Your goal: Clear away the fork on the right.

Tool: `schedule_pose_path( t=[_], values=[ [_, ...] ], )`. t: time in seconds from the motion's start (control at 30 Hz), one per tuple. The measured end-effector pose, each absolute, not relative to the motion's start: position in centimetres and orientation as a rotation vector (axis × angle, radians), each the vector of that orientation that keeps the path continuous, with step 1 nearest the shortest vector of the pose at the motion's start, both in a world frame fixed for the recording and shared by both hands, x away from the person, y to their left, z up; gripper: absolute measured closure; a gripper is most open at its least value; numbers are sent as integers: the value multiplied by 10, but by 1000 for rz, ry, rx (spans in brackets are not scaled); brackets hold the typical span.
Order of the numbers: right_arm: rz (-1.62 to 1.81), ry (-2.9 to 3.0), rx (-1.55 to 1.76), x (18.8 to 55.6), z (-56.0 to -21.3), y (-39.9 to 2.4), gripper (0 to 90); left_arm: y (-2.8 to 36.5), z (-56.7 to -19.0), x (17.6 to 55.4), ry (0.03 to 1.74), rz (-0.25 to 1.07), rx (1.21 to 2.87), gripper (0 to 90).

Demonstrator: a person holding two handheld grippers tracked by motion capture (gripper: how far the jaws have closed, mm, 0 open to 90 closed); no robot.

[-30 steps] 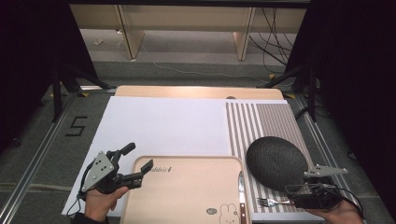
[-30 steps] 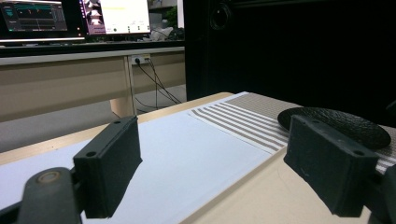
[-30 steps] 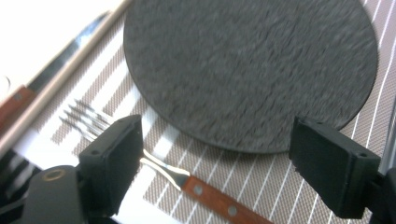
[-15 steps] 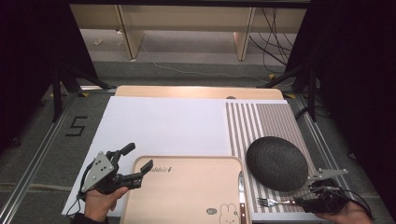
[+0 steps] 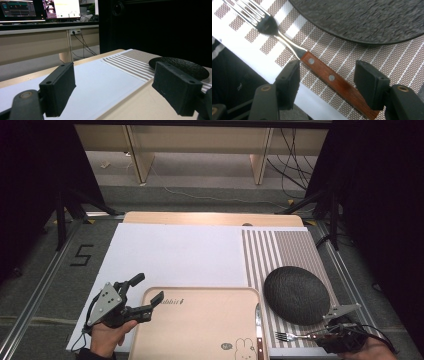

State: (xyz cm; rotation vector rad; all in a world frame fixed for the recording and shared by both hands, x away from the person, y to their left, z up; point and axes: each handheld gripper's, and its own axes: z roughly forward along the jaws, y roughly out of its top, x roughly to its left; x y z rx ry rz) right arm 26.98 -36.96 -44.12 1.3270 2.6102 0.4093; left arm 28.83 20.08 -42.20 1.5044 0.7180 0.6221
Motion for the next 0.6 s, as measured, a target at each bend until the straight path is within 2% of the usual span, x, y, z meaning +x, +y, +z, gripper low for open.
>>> schedule_pose_path(
  t=[0.33,0.6],
  values=[
    [339,2653,1283,272,-447,-369,407,201,-422,289,714,624,1509,173],
    [281,2669,1283,274,-449,-367,457,201,-423,289,723,622,1508,174]
  ],
)
